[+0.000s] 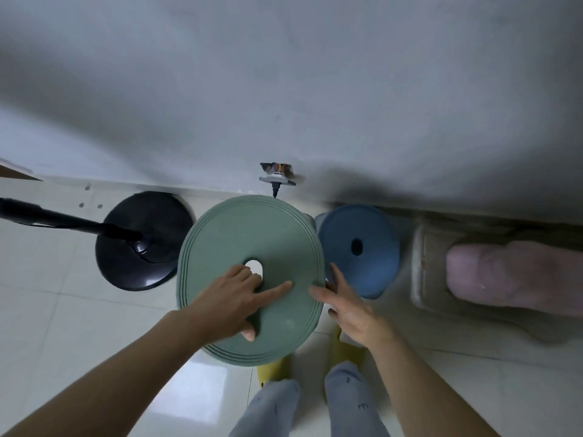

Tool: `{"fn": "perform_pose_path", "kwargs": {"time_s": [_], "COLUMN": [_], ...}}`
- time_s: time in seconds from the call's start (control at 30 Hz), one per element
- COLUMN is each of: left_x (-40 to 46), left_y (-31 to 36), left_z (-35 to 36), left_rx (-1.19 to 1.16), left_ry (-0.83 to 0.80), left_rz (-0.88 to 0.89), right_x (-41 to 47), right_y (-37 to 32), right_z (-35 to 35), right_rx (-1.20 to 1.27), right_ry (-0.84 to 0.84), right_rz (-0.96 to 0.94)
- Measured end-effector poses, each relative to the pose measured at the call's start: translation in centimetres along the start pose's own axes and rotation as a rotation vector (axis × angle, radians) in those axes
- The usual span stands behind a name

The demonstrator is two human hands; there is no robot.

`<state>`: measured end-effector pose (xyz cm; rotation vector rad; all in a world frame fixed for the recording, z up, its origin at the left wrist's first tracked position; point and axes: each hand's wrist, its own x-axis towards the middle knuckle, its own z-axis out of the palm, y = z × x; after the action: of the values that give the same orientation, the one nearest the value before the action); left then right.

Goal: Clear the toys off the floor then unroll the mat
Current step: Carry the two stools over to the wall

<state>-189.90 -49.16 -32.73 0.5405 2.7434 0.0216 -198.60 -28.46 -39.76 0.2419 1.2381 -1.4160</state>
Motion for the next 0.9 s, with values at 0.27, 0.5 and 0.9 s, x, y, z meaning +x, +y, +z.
{"fn": "perform_pose_path", "kwargs": {"time_s": [0.27,0.5,0.9], "left_x": [1.9,6.2,15.2], "left_y": [2.6,4.9,3.4], "left_z": [-2.4,-1.3,5.3], "left_rx": [-0.021,-0.861,-1.615], "left_ry": [0.321,0.446,0.248], "left_rz": [0.068,-0.83,-0.94], "right_x": [-5.2,-6.4,-1.2], "right_y": [-1.5,-2.1,-1.0], "right_z": [-3.3,-9.5,-17.1], "right_rx": [0.054,0.093,0.123], "right_ry": [0.197,0.301,0.426], "right_rz": [-0.244,-0.235,-0.177]}}
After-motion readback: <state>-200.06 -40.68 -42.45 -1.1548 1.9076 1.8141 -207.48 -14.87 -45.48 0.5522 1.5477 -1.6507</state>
